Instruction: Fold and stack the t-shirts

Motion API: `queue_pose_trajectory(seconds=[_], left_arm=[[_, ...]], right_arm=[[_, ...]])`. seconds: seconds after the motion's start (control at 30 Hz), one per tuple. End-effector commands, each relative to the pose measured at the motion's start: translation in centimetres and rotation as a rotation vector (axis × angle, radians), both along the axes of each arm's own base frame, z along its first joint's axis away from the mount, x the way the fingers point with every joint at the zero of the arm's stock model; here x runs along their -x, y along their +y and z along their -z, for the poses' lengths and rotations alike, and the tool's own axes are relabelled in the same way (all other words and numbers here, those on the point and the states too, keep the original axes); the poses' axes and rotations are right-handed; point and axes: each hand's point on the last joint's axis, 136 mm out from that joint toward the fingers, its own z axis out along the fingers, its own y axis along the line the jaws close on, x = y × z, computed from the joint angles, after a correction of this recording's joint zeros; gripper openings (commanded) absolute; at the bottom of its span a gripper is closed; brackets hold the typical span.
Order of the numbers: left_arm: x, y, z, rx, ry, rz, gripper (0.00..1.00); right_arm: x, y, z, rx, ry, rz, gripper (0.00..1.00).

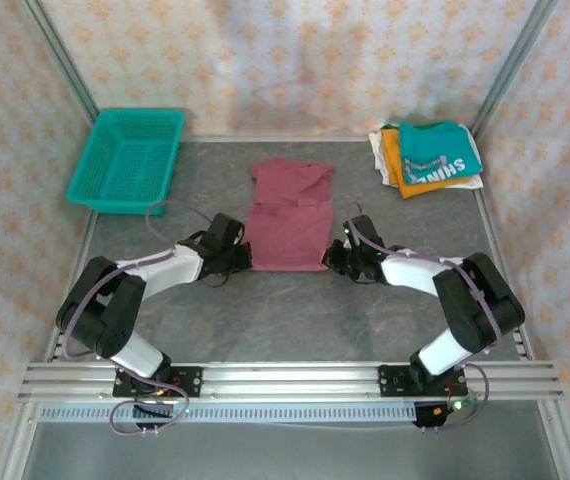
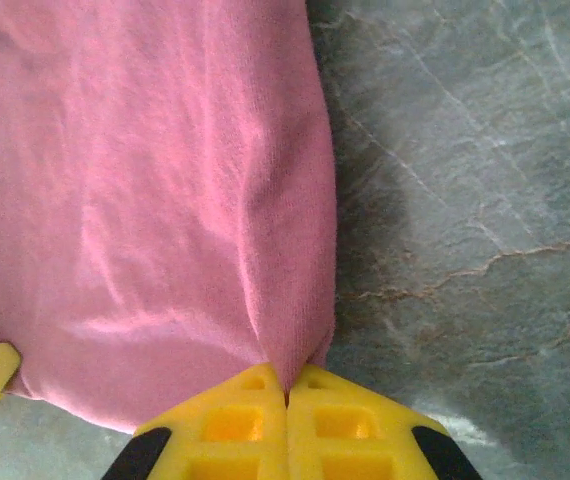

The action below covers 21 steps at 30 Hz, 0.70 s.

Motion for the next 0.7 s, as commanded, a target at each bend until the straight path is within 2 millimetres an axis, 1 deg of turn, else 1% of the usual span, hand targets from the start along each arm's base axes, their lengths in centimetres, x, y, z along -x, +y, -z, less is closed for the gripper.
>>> queue_pose_trajectory(seconds=[0.0, 0.1, 0.17, 0.27, 0.3, 0.33, 0.37, 0.43, 0.5, 0.53, 0.6, 0.67], left_arm=[[2.6, 1.0, 1.4, -0.061, 0.064, 0.038, 0.00], [5.1, 0.7, 2.3, -0.069, 0.106, 0.074, 0.00], [6.5, 0.4, 2.1, -0.080, 0.114, 0.091, 0.00], [8.7, -0.1, 0.8, -0.085, 0.107, 0.100, 0.00], [9.4, -0.1, 0.2, -0.086, 0.104, 0.098, 0.00], [9.8, -0.1, -0.7, -0.071, 0.085, 0.093, 0.00], [10.2, 0.1, -1.3, -0.066, 0.079, 0.079, 0.00], [10.4, 0.4, -3.2, -0.042, 0.044, 0.062, 0.00], [9.8, 0.4, -5.5, -0.029, -0.007, 0.054, 0.00], [9.3, 0.1, -6.9, -0.019, -0.034, 0.061, 0.00], [8.1, -0.3, -9.3, -0.013, -0.067, 0.067, 0.00], [6.4, -0.1, -11.1, -0.010, -0.086, 0.047, 0.00]], right_arm=[[1.6, 0.0, 0.6, 0.002, 0.002, -0.059, 0.00], [3.9, -0.2, 1.3, -0.023, 0.037, -0.082, 0.00], [5.4, -0.1, 0.9, -0.039, 0.031, -0.102, 0.00], [8.0, 0.0, -0.3, -0.036, 0.021, -0.146, 0.00], [8.6, -0.2, -0.9, -0.037, 0.017, -0.141, 0.00], [9.0, -0.6, -1.5, -0.039, 0.012, -0.122, 0.00], [9.1, -1.0, -2.2, -0.045, -0.003, -0.101, 0.00], [8.6, -1.6, -4.4, -0.049, -0.062, -0.062, 0.00], [7.5, -2.2, -6.7, -0.019, -0.123, -0.030, 0.00], [6.8, -2.3, -7.9, -0.008, -0.152, -0.020, 0.00], [5.2, -2.6, -9.7, 0.015, -0.182, 0.006, 0.00], [3.3, -3.0, -11.1, 0.026, -0.200, 0.038, 0.00]])
